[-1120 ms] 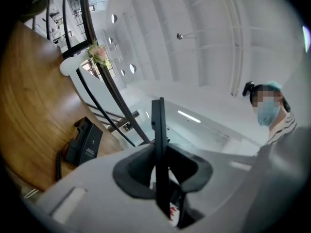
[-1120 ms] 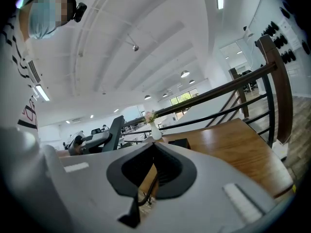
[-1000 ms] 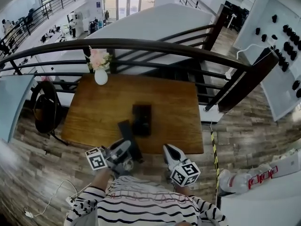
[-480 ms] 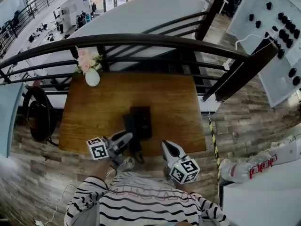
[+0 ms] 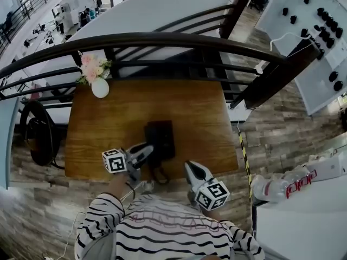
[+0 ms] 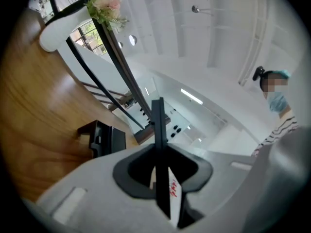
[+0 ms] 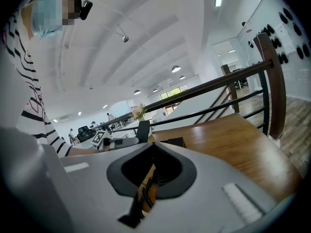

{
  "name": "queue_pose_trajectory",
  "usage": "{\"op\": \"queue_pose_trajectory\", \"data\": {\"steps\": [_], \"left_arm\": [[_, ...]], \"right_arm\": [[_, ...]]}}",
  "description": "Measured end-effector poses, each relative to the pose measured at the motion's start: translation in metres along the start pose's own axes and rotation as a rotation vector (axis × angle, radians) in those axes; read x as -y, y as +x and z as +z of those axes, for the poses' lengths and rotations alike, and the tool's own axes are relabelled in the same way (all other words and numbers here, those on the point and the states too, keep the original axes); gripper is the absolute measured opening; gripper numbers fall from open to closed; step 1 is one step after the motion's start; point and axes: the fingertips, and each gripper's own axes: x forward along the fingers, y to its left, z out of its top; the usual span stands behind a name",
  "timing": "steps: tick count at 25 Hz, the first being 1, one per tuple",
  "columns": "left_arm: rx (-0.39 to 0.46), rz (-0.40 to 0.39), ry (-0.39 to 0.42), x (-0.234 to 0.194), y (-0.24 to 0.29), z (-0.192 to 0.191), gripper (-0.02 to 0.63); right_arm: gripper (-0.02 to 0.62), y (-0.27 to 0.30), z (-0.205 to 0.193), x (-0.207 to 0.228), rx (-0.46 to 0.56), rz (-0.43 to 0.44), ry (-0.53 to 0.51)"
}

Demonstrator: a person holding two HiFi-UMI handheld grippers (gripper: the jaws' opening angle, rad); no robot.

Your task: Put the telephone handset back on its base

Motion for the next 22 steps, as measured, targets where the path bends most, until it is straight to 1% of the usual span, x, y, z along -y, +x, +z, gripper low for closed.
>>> {"op": "queue_pose_trajectory", "data": {"steps": [11,17,22], "left_arm": [[-0.065,0.035,-0.040,-0.061,0.006,-0.010,0.072],[-0.095,0.063,-0.094,-0.088,0.011,-0.016,0.072],[-0.125,0.093,-0.117,-0.112,0.012,-0.027,0.072]], "right_arm": [[0.000,0.018,-0.002,0.006,-0.021,-0.015,0.000],[0.000,0.022,-0.004,0.008,-0.025,-0.029,0.015],[0.000,0.023,-0.004,0.011,-0.017,-0.042,0.021]]}}
